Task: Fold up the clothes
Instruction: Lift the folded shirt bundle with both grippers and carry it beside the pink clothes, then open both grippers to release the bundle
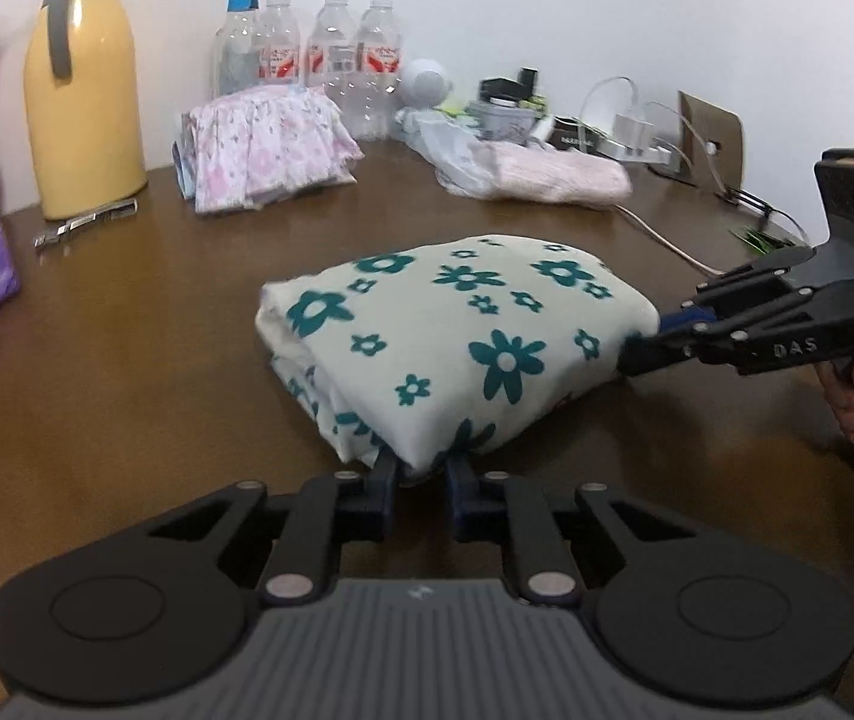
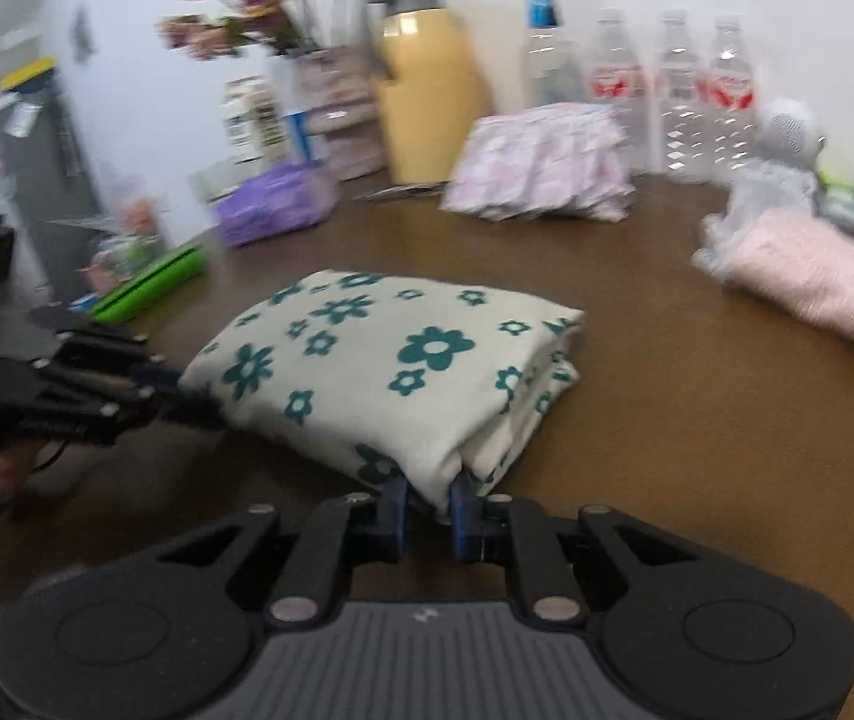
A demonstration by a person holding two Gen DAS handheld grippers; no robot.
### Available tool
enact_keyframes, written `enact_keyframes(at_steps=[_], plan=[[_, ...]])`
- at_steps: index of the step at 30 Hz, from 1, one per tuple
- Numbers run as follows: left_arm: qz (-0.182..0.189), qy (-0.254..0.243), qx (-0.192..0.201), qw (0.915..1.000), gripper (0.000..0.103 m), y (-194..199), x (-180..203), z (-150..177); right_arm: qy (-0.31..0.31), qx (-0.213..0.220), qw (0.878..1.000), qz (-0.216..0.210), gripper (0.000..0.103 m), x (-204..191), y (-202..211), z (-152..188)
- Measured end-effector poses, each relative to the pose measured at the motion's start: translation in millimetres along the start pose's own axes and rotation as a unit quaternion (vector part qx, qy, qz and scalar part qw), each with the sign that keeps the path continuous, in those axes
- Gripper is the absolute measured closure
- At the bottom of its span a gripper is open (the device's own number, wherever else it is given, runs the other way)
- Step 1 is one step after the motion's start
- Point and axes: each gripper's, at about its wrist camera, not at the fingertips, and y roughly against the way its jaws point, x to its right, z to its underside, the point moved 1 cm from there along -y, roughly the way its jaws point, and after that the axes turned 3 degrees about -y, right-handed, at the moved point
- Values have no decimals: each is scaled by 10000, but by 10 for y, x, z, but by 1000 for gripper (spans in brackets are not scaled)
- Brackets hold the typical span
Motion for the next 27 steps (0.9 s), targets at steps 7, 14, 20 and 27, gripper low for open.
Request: enact_keyframes(at_steps=[7,14,20,27], plan=[[-129,9,-20,9999,87,-775,-509,-571,-158,130,9990,392,90,585,-755,-698],[-310,321,114,9989,87,-1070,-877,-774,-81,174,9989,427,90,652,-1071,-899],[-610,395,64,9973,70,-1056,-807,-775,-174,115,9948,1002,73,638,-1008,-843],[-1377,884,163,9864,7,-465,-442,-585,-353,361,9922,1139,14,230,-329,-411]])
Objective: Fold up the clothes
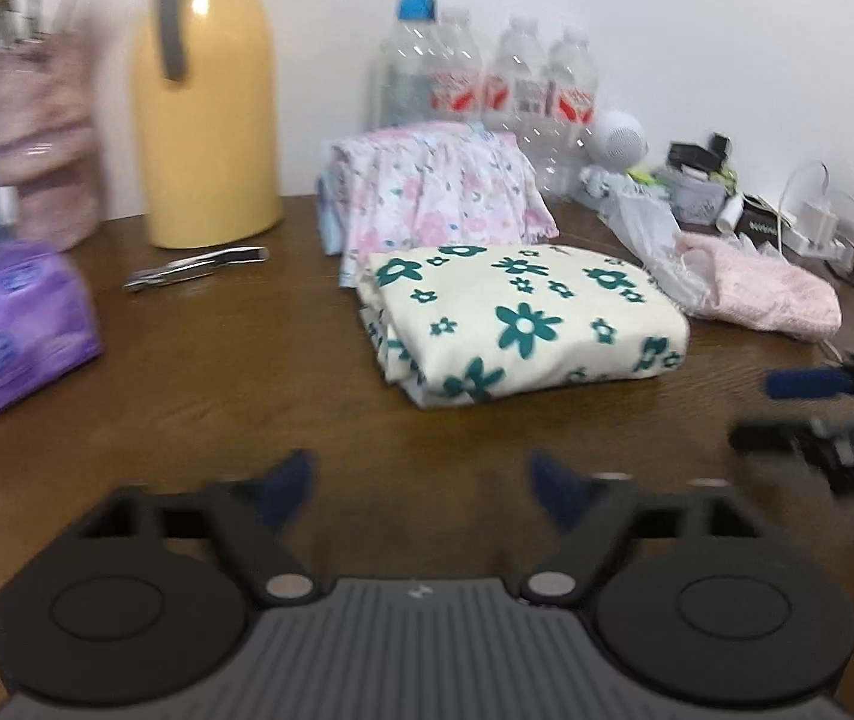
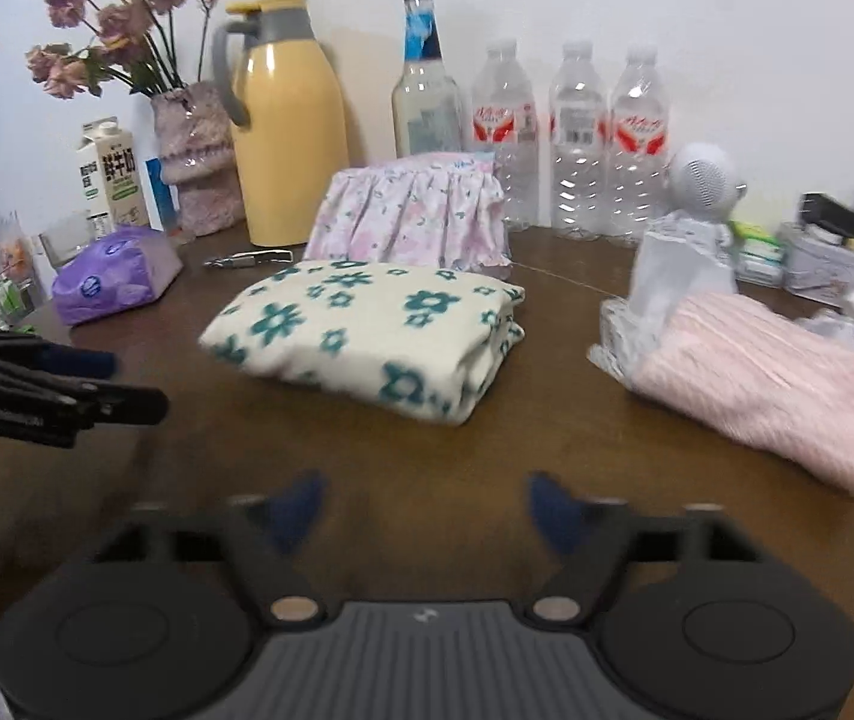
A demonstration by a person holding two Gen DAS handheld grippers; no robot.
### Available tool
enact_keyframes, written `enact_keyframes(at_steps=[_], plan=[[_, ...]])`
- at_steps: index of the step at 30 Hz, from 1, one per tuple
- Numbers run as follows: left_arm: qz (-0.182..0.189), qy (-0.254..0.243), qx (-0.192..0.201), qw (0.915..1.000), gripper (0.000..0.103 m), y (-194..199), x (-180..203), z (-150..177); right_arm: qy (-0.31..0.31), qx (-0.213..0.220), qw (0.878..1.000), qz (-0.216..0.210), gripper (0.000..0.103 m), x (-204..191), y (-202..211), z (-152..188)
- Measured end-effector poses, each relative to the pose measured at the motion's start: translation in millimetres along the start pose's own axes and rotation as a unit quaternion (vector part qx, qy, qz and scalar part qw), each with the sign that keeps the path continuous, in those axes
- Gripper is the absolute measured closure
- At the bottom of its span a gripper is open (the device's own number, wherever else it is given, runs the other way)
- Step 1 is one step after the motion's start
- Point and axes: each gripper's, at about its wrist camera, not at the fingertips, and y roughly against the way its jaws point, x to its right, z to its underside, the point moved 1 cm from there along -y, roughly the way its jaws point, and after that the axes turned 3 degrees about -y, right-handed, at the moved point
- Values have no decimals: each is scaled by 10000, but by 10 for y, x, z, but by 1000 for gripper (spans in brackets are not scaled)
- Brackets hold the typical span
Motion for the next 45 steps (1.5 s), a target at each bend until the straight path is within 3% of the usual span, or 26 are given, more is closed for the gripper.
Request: enact_keyframes(at_steps=[3,7,9,18,27,45], plan=[[-236,-27,-12,9997,0,340,150,181,-166,-142,9997,138,8,-122,242,246],[-319,227,-345,9986,0,593,307,603,-405,-594,9945,759,4,-303,424,556],[-516,350,-479,9969,0,682,365,784,-437,-557,9920,1046,2,-381,542,673],[-901,365,-139,9952,0,947,475,1139,-731,-210,9883,1319,0,-500,737,931],[-920,420,-125,9948,0,910,481,1124,-809,-110,9859,1459,0,-616,765,985],[-850,350,-123,9957,0,896,533,1124,-658,-133,9896,1269,0,-746,668,931]])
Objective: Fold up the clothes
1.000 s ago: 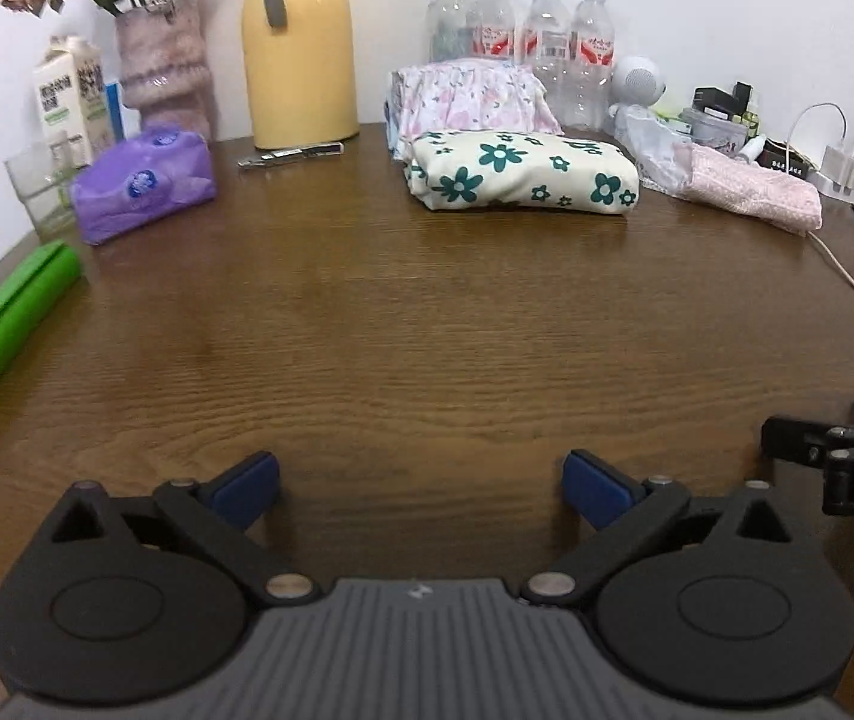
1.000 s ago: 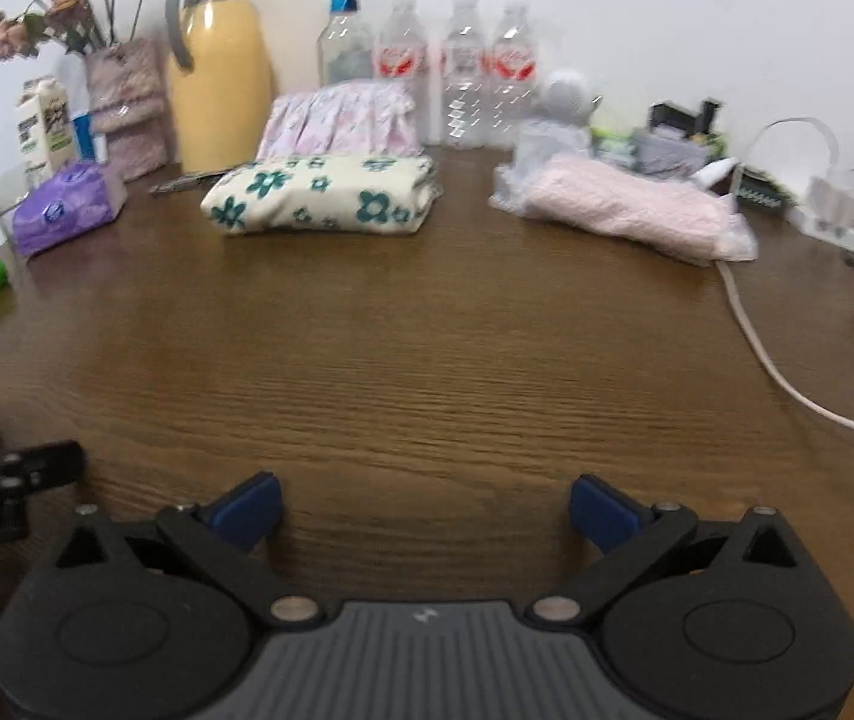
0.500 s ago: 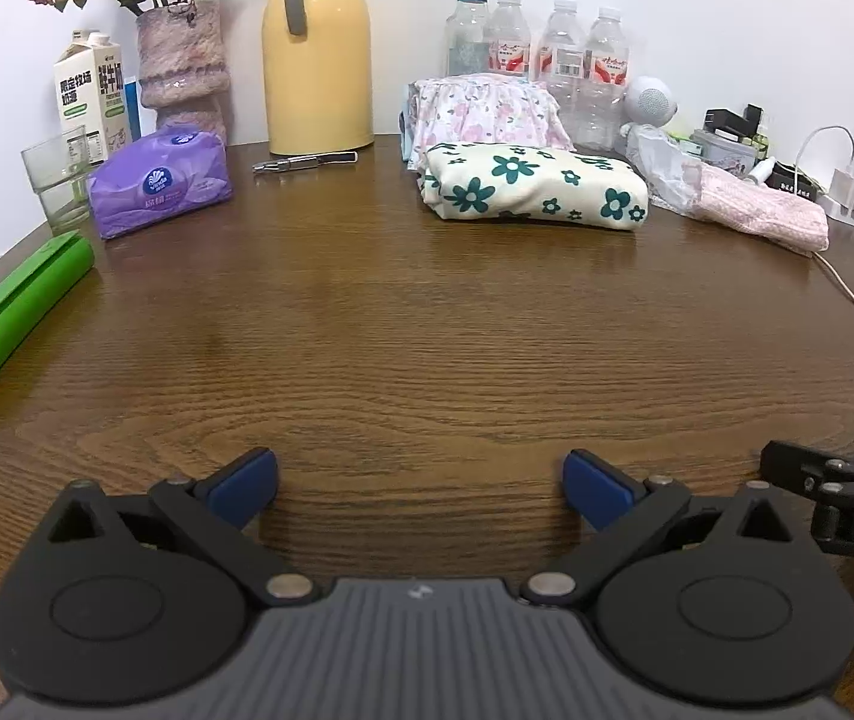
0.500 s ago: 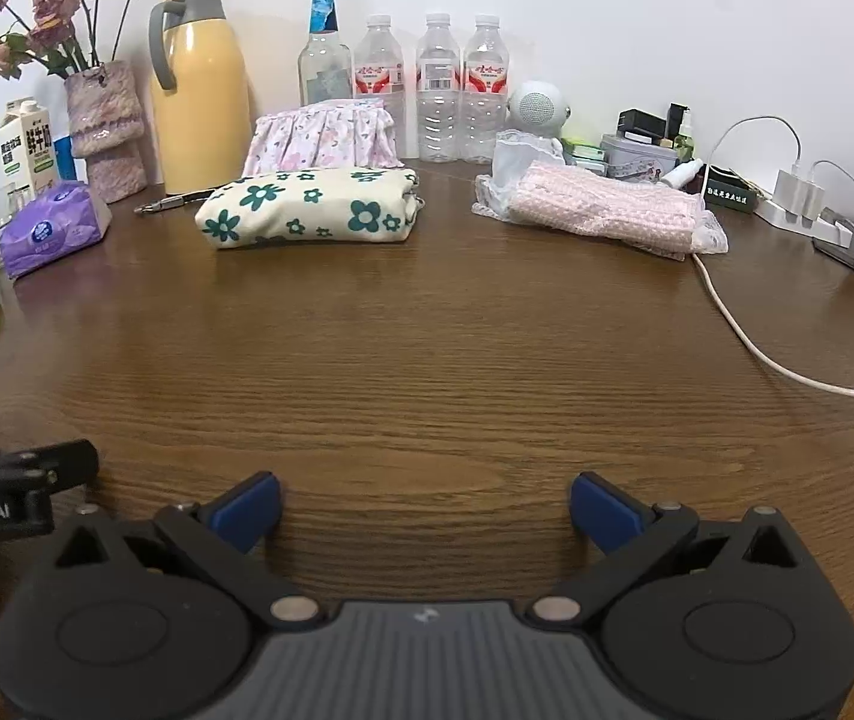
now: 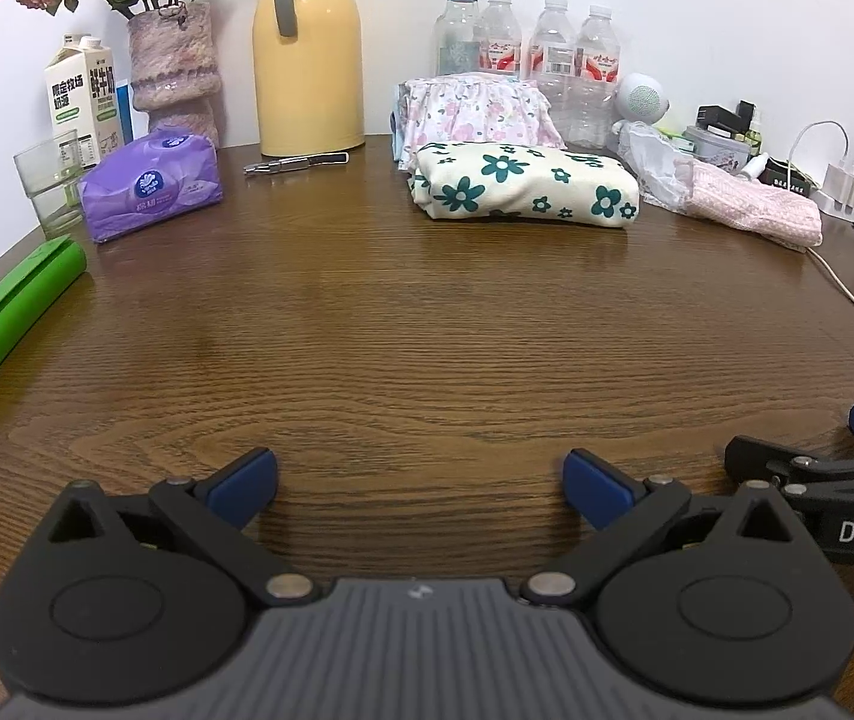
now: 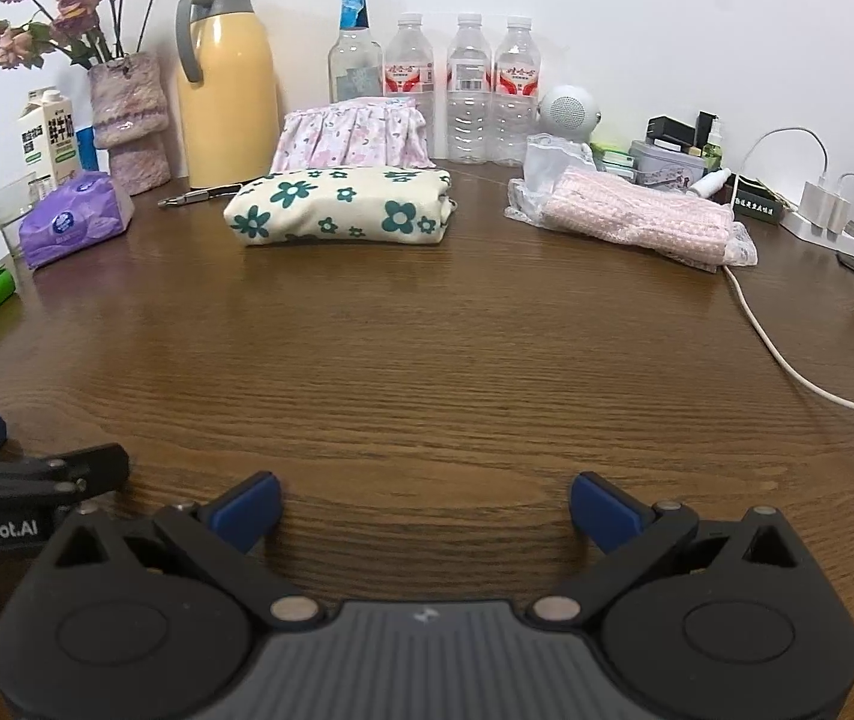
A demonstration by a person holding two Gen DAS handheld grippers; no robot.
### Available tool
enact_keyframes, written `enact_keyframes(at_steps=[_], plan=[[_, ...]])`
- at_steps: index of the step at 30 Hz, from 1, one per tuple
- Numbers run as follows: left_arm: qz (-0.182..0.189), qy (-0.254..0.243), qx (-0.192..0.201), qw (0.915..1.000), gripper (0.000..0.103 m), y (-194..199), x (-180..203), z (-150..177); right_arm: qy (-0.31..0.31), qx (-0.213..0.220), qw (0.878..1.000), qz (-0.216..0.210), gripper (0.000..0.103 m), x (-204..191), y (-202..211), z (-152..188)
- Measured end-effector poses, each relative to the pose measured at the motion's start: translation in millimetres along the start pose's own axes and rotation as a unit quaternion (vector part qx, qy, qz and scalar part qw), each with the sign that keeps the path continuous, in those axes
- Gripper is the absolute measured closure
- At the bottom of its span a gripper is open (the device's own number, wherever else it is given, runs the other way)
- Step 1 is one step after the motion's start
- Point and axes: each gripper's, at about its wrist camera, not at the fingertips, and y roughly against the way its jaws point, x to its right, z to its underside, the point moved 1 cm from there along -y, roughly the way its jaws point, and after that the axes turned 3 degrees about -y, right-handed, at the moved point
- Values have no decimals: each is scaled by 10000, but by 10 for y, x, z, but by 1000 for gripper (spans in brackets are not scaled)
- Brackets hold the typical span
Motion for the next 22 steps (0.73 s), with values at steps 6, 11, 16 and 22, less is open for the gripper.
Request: enact_keyframes(at_steps=[6,11,16,22], plan=[[-5,-2,-4,10000,0,-2,10,-3,-82,9,9999,70,0,-15,15,14],[-5,4,-5,10000,0,-1,4,-2,-117,10,9999,115,0,-15,13,13],[-7,6,-4,10000,0,2,6,2,-117,9,9999,115,0,-9,-1,1],[-3,4,-4,10000,0,0,3,2,-118,10,9999,115,0,-9,1,3]])
